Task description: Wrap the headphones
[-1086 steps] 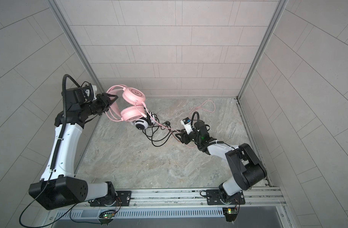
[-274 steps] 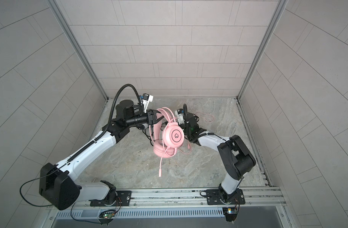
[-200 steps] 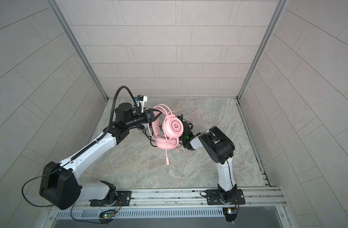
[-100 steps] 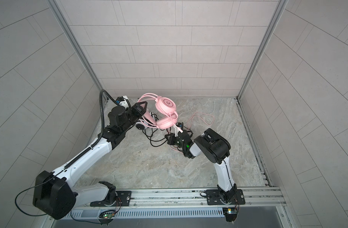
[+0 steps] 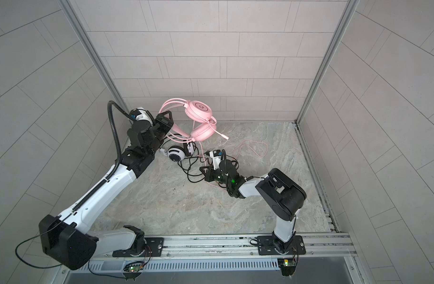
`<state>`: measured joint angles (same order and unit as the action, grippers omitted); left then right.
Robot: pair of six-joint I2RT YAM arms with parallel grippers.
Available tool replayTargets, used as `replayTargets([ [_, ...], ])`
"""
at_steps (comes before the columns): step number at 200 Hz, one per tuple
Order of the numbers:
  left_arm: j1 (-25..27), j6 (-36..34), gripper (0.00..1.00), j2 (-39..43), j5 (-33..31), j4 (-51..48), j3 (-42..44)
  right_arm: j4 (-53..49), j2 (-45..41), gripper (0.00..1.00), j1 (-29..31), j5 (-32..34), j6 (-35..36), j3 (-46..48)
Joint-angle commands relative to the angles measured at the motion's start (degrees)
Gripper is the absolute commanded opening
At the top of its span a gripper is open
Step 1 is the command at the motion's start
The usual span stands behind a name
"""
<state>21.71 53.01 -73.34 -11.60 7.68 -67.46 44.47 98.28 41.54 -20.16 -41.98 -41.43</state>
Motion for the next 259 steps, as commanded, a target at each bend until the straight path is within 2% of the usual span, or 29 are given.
replayTargets([
  [1,-0.25,-0.49,0.00,0.09,-5.91,-0.05,-3.04,-15.85,-8.53,0.02,3.80,3.39,6.89,0.34],
  [21,-0.10,-0.33,0.00,0.07,-13.68,-1.83,-1.49,-28.52,-16.99,0.02,8.88,9.78,11.08,0.46],
  [43,-0.09,-0.66,0.00,-1.14,-22.84,-10.29,-3.28,-37.83,-25.15,0.02,13.61,14.78,14.41,0.30],
  [74,0.31,-3.18,0.00,-2.14,-26.35,-9.90,-1.04,-48.03,-33.96,0.02,16.07,18.22,15.88,-1.53],
  [90,2.34,-8.56,0.00,-2.91,-29.24,-9.19,-1.16,-51.73,-36.36,0.02,16.20,18.66,16.28,-3.66],
  [116,9.06,-21.67,0.00,-5.14,-37.16,-6.47,-2.19,-59.14,-38.89,0.02,16.20,21.81,19.26,-10.29],
  [134,13.37,-27.92,0.00,-6.59,-40.77,-3.04,-1.86,-64.10,-39.29,0.02,16.00,22.88,21.45,-16.47],
  [156,17.42,-33.40,0.00,-7.46,-39.55,-0.62,-1.39,-70.16,-37.90,0.03,15.53,23.00,24.92,-24.53],
  [180,22.96,-43.76,0.00,-7.38,-39.71,4.08,-0.38,-77.22,-35.91,0.03,13.43,26.86,30.28,-31.83],
  [198,25.53,-50.11,0.00,-5.52,-34.40,3.29,0.36,-81.08,-35.65,0.03,10.95,31.94,33.79,-35.64],
  [207,25.55,-51.96,0.00,-4.25,-26.45,-0.93,0.07,-82.20,-35.69,0.03,9.17,33.82,35.22,-37.20],
  [231,25.32,-46.49,0.00,-1.97,-18.83,-14.30,-1.20,-82.16,-35.88,0.04,4.14,36.68,39.11,-38.36],
  [259,25.32,-46.42,0.00,1.54,-10.66,-20.26,0.26,-80.86,-34.25,0.04,-2.01,37.20,41.07,-38.81],
])
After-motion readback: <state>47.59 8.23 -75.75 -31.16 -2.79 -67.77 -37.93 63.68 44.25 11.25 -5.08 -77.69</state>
